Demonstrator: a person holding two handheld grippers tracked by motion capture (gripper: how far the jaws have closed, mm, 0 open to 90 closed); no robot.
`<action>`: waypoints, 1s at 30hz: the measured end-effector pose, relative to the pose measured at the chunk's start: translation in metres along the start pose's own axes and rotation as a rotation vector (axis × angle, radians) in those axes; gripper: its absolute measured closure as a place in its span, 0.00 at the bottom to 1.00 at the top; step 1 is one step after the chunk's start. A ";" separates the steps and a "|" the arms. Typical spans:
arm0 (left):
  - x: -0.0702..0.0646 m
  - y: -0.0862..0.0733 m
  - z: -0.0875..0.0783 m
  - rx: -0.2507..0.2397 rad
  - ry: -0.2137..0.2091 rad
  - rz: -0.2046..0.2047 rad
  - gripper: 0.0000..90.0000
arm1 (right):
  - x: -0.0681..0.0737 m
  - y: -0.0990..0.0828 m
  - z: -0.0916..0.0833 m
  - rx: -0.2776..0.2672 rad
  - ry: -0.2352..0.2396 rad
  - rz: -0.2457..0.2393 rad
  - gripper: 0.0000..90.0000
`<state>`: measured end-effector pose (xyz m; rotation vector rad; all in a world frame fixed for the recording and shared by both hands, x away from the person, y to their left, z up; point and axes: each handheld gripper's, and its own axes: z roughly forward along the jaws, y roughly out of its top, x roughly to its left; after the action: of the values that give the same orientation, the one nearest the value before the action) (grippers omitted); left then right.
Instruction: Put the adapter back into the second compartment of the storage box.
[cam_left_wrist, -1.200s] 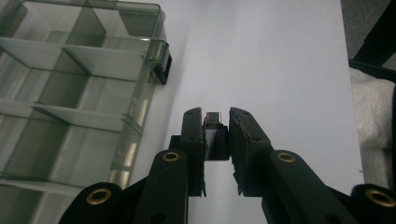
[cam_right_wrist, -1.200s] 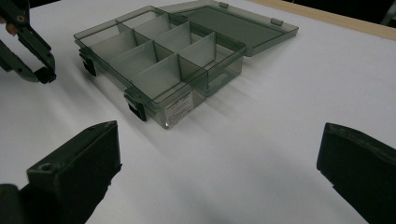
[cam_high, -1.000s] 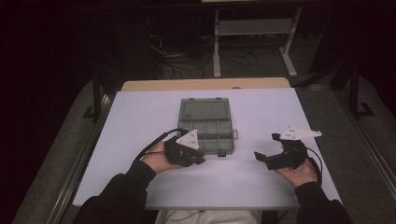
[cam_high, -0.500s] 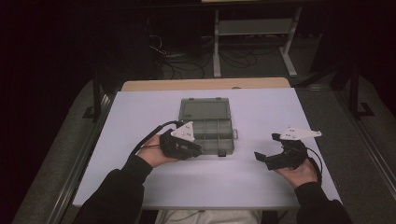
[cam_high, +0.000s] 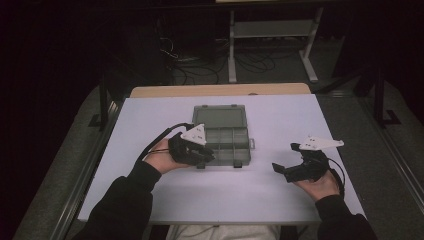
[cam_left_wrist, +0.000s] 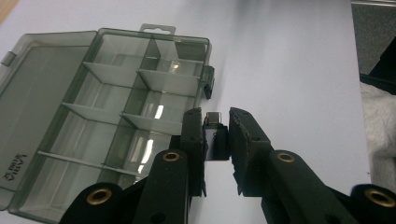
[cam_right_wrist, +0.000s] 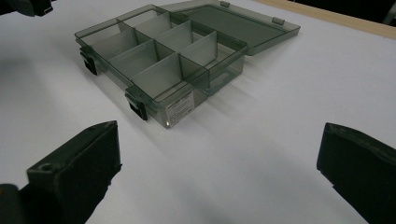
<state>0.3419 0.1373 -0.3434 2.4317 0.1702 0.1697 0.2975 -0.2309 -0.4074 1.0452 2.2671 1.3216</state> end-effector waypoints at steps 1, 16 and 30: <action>0.001 0.001 -0.001 -0.001 0.001 -0.001 0.85 | 0.000 0.000 0.000 0.000 0.001 0.001 0.00; 0.015 0.010 -0.008 0.011 0.023 -0.009 0.85 | 0.000 0.000 0.001 0.004 0.006 -0.002 0.00; 0.047 0.013 -0.008 -0.033 0.048 -0.065 0.85 | -0.001 0.000 -0.001 -0.009 -0.001 -0.004 0.00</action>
<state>0.3877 0.1400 -0.3252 2.3874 0.2652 0.2002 0.2978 -0.2320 -0.4067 1.0382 2.2594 1.3284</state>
